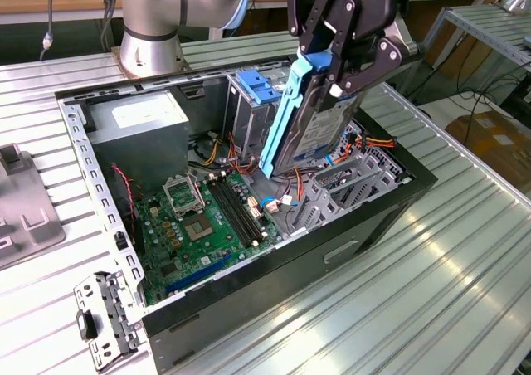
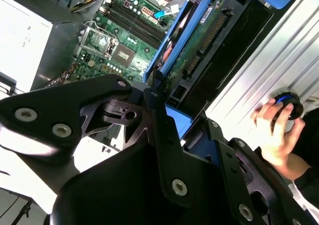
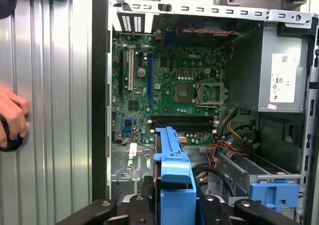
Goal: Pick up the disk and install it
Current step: 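Pick up the disk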
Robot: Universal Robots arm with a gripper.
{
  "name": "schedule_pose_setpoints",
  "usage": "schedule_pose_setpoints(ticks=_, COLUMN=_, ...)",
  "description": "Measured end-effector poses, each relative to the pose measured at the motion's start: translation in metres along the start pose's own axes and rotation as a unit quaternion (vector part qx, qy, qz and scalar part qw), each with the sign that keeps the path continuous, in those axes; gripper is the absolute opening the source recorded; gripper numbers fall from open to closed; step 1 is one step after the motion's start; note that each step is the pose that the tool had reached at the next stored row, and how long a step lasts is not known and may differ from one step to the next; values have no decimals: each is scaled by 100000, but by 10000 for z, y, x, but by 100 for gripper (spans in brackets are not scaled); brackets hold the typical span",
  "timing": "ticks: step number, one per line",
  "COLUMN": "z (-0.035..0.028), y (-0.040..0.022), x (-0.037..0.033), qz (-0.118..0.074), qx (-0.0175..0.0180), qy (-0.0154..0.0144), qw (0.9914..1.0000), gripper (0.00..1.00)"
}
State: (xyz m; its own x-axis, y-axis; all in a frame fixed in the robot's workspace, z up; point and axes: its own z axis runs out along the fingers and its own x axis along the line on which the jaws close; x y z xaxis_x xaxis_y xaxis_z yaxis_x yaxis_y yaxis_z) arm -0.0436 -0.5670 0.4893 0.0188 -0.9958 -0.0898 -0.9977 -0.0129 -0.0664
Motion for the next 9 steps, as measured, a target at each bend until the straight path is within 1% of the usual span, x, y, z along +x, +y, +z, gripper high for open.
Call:
schedule_pose_setpoints(ticks=2, z=2, y=-5, x=17, qz=2, qx=-2, qy=-6, qw=100000, gripper=37)
schedule_pose_setpoints(ticks=4, z=13, y=-16, x=41, qz=91, qx=-925, qy=-21, qw=99996, gripper=37)
schedule_pose_setpoints(ticks=5, z=18, y=-21, x=51, qz=142, qx=-1510, qy=-23, qw=99988, gripper=37)
schedule_pose_setpoints(ticks=6, z=22, y=-25, x=56, qz=177, qx=-1892, qy=-38, qw=99982, gripper=37)
schedule_pose_setpoints(ticks=7, z=24, y=-33, x=60, qz=205, qx=-2196, qy=-33, qw=99976, gripper=37)
schedule_pose_setpoints(ticks=8, z=27, y=-52, x=72, qz=214, qx=-2264, qy=-37, qw=99974, gripper=37)
schedule_pose_setpoints(ticks=9, z=22, y=-87, x=146, qz=217, qx=-2280, qy=-70, qw=99974, gripper=37)
